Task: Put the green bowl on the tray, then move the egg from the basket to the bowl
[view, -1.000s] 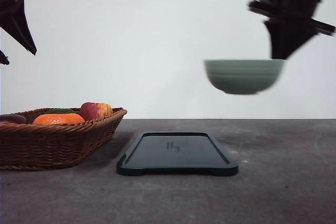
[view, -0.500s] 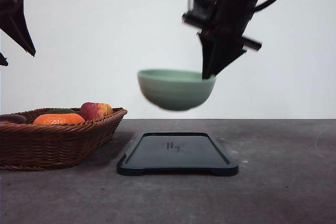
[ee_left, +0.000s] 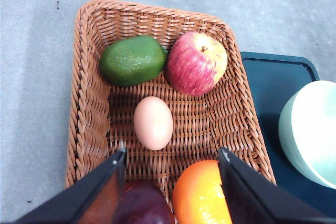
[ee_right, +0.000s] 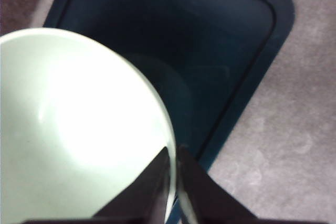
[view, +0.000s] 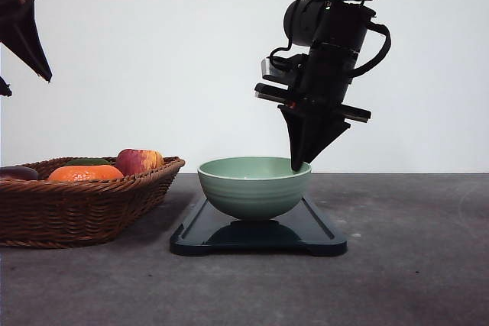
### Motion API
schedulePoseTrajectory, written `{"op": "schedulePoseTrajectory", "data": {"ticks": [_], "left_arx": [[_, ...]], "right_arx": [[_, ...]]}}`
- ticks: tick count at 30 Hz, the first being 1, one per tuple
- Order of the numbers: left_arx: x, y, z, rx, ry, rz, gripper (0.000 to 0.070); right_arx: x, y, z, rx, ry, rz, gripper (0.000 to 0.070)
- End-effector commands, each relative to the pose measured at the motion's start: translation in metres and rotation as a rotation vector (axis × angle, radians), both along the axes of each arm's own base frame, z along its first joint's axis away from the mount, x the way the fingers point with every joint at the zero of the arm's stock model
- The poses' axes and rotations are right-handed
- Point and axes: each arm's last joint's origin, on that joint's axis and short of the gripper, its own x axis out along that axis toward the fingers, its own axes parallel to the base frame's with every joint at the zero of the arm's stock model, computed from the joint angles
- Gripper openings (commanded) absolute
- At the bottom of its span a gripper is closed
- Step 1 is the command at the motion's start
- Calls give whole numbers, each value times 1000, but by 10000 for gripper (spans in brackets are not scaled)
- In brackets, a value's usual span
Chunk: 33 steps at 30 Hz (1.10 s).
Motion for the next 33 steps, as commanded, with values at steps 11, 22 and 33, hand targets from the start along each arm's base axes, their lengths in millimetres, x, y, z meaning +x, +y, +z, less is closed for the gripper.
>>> {"op": "schedulePoseTrajectory", "data": {"ticks": [11,22,33], "left_arx": [[2,-1,3,1,0,-11,350],[0,-1,1,4,30,-12,350],[0,-1,1,4,31,-11,350]], "right_arx": [[4,8,3,2,9,3,140],[-4,1,62,-46,-87,-21,195],[-64,-26,73,125,-280,5,195]]}}
